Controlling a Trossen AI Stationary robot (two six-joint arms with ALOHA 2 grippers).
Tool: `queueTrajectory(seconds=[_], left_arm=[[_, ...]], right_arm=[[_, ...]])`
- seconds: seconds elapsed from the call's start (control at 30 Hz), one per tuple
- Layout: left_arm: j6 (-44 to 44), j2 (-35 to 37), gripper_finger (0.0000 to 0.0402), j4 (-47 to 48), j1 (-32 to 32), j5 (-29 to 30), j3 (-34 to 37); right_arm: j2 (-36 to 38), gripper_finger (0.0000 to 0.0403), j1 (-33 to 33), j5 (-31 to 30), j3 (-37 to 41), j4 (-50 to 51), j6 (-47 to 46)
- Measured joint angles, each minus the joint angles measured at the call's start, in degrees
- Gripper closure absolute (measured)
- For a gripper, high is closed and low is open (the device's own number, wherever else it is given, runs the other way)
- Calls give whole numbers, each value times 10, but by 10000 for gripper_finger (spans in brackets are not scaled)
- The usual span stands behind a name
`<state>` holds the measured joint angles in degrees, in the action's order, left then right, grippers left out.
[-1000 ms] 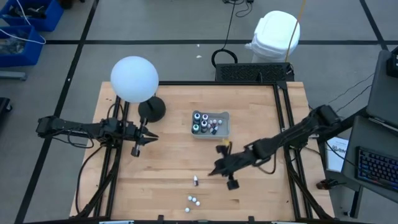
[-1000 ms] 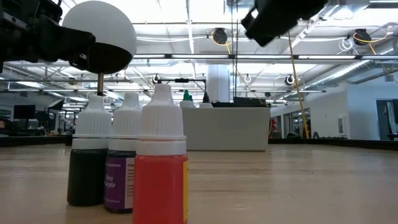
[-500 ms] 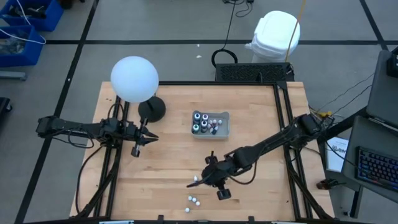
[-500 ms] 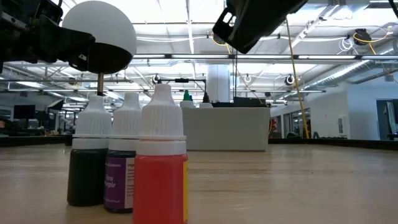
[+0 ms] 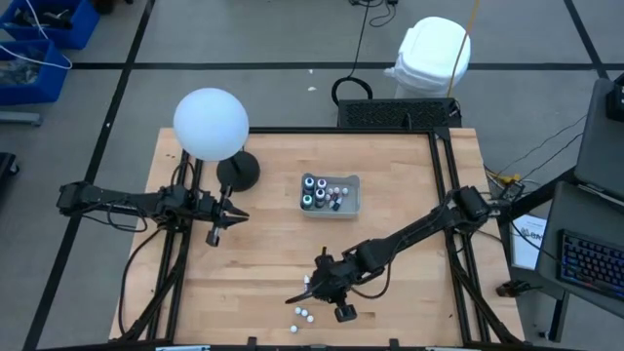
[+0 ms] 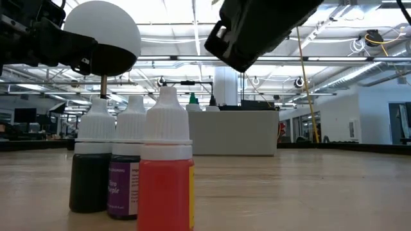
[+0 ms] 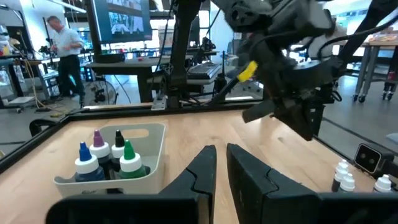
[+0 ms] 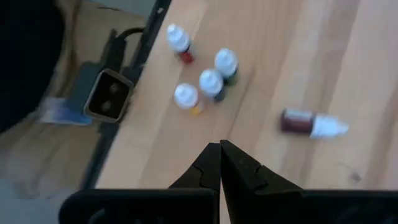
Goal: Pick & Place food coloring
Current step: Put the small orange food coloring bottle into the gray bin
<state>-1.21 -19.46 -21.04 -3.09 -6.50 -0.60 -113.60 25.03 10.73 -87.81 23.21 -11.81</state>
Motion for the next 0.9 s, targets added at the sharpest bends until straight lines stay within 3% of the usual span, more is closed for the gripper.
queueTrajectory(seconds=[0.23,0.67,0.9], left_arm=[[0,0,355,4,0,0,0],[5,0,355,27,0,0,0],[3,0,355,50,0,0,0]], right_arm=[[-59,403,37,-103,-144,123,61],[-198,403,52,-171,-397,304,70],[-214,402,75,-166,-408,314,107]])
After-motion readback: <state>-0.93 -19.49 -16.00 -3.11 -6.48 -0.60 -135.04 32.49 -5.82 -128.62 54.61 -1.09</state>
